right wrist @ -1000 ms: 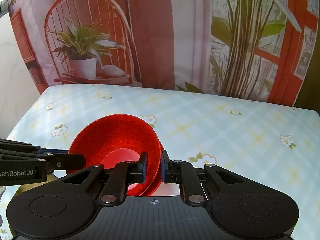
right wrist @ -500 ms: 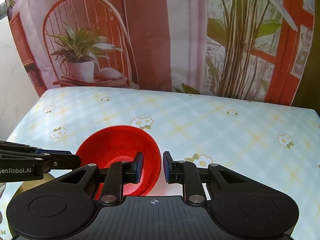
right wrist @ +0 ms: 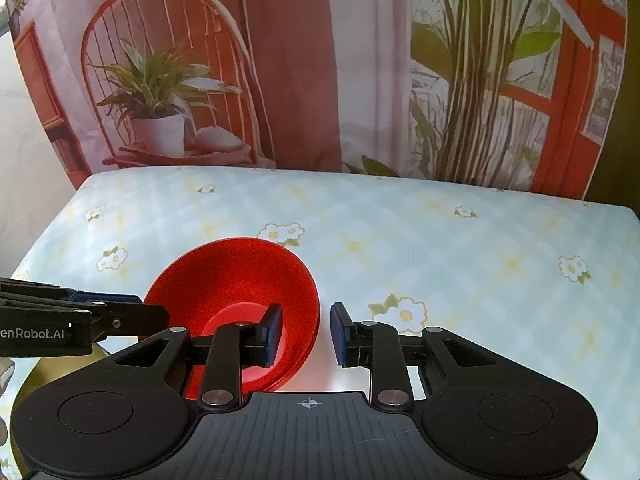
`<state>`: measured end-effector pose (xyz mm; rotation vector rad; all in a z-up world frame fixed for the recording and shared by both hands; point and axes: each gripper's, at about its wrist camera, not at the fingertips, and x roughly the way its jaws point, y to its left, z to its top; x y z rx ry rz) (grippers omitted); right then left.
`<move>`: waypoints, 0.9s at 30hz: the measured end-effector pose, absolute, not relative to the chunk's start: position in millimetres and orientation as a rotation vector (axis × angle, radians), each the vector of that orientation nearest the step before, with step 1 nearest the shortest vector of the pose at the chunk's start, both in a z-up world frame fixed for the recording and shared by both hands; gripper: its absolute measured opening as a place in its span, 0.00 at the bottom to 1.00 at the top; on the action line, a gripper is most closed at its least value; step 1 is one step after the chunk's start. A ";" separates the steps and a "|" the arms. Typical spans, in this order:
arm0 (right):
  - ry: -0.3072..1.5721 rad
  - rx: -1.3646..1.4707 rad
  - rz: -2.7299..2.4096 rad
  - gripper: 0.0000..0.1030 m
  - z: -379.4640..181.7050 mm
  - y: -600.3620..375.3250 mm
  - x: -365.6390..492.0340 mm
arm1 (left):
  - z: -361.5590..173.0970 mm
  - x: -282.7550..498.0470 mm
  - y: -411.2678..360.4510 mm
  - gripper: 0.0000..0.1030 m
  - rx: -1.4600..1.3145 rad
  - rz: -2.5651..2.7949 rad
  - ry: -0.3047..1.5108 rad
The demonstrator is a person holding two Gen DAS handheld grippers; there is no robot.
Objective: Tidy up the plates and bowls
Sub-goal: 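Open the left gripper to release the red bowl, then grasp the rim of the stacked red bowls with the left gripper and lift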
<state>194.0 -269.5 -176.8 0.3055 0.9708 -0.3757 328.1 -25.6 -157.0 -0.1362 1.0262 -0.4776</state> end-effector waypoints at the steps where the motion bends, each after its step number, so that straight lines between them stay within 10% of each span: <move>1: 0.973 0.308 -0.376 0.24 -177.9 -269.4 194.2 | -157.7 328.7 -25.6 0.29 -0.136 -0.479 1.028; 27: 0.994 0.368 -0.334 0.18 -191.1 -269.6 190.8 | -168.3 335.4 -38.9 0.28 -0.135 -0.497 1.068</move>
